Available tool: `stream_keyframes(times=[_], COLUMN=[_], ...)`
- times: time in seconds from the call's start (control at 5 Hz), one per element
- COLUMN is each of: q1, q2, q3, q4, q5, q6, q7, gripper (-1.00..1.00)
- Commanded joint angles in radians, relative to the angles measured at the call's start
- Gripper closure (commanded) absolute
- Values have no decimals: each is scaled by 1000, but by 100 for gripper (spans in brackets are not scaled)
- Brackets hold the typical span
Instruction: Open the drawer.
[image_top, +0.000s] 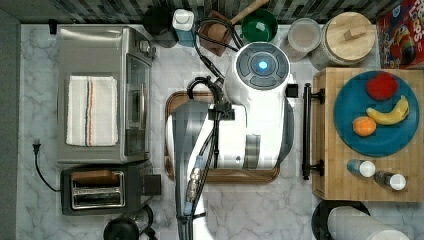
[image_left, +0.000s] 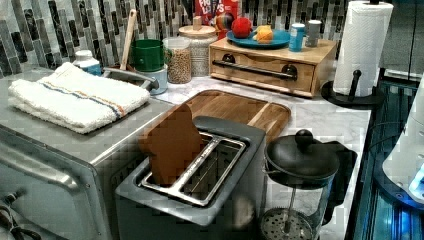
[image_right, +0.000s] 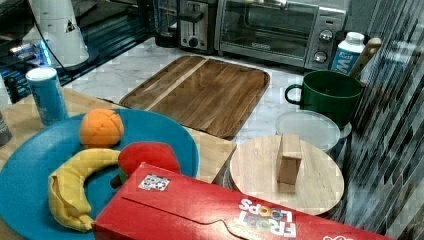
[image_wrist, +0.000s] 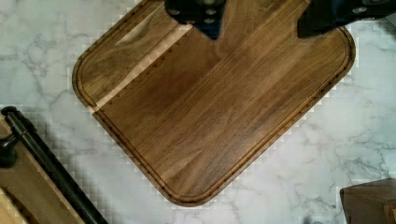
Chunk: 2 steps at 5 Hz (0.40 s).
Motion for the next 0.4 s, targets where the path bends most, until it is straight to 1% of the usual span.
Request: stream_keyframes(times=[0.2,0.4], q1=[-3,-6], q2=[1,1], q3=[3,6], q4=[0,0], q5=[1,1], q6=[0,0], q7=[-2,-2], gripper=[-100,-100])
